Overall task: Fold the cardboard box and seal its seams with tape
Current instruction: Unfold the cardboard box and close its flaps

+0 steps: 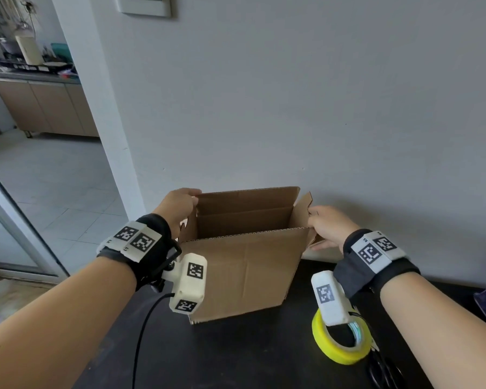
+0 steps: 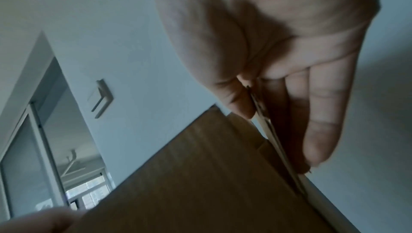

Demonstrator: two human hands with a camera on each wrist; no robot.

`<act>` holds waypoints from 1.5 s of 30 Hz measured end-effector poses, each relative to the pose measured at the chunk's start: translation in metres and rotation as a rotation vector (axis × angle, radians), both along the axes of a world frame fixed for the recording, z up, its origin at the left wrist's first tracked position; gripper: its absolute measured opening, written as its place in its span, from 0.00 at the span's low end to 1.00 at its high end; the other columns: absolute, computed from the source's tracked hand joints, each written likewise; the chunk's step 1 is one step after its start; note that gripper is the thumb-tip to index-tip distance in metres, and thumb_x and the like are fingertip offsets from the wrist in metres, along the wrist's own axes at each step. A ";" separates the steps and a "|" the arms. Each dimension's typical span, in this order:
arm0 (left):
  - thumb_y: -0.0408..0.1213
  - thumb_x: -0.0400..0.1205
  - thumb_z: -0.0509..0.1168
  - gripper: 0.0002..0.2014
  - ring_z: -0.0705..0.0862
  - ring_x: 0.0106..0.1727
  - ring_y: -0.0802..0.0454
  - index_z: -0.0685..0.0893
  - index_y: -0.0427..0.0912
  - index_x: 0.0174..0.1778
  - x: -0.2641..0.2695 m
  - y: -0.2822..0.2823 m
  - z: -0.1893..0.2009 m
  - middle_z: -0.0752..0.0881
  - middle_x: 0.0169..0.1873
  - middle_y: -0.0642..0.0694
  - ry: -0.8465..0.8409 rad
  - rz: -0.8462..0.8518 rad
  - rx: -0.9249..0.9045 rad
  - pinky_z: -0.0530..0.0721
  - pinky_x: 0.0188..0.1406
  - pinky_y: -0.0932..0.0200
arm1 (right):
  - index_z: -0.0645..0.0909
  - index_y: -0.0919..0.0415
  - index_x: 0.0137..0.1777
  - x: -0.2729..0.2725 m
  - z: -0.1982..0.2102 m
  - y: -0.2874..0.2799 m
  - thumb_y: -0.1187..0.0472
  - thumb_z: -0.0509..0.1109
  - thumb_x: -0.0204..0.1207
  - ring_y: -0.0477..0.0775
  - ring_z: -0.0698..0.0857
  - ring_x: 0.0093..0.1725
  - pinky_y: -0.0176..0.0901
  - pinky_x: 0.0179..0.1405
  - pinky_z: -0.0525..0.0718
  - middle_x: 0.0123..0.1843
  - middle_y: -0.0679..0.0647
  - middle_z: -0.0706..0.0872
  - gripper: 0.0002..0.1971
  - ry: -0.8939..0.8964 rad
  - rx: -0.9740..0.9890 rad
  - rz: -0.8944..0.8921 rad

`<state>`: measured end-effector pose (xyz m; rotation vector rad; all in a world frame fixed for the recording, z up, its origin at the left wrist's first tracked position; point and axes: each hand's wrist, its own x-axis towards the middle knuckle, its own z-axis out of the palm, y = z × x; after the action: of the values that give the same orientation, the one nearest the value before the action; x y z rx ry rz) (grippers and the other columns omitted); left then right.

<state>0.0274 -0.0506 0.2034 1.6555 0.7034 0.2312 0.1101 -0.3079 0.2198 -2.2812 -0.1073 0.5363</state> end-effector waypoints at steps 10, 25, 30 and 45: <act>0.20 0.77 0.52 0.21 0.72 0.74 0.49 0.85 0.43 0.53 -0.004 -0.019 -0.004 0.76 0.72 0.49 -0.063 -0.143 0.636 0.70 0.68 0.60 | 0.56 0.51 0.82 -0.013 0.001 0.010 0.56 0.77 0.70 0.57 0.80 0.64 0.51 0.49 0.88 0.74 0.55 0.73 0.44 0.087 0.021 0.036; 0.35 0.78 0.63 0.17 0.73 0.69 0.43 0.77 0.42 0.64 0.001 -0.016 -0.010 0.73 0.67 0.45 0.040 -0.216 0.786 0.72 0.66 0.54 | 0.73 0.52 0.72 -0.005 -0.013 -0.005 0.40 0.70 0.73 0.60 0.81 0.63 0.62 0.63 0.82 0.63 0.57 0.81 0.30 0.305 0.382 -0.148; 0.33 0.78 0.63 0.18 0.73 0.68 0.45 0.76 0.43 0.66 0.001 -0.017 -0.008 0.72 0.69 0.46 0.028 -0.253 0.767 0.69 0.60 0.60 | 0.73 0.43 0.74 -0.005 -0.021 -0.008 0.57 0.70 0.78 0.54 0.76 0.70 0.54 0.66 0.79 0.71 0.54 0.77 0.24 0.117 0.350 -0.037; 0.29 0.81 0.58 0.12 0.75 0.62 0.48 0.82 0.42 0.58 0.000 -0.007 -0.002 0.76 0.66 0.47 -0.086 -0.163 0.465 0.71 0.59 0.59 | 0.68 0.38 0.76 -0.007 -0.037 -0.003 0.66 0.73 0.75 0.53 0.76 0.71 0.58 0.70 0.77 0.73 0.48 0.77 0.34 0.162 0.069 0.293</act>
<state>0.0272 -0.0577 0.2018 2.1204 0.4650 0.3667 0.1027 -0.3109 0.1831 -2.1570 -0.3780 0.8533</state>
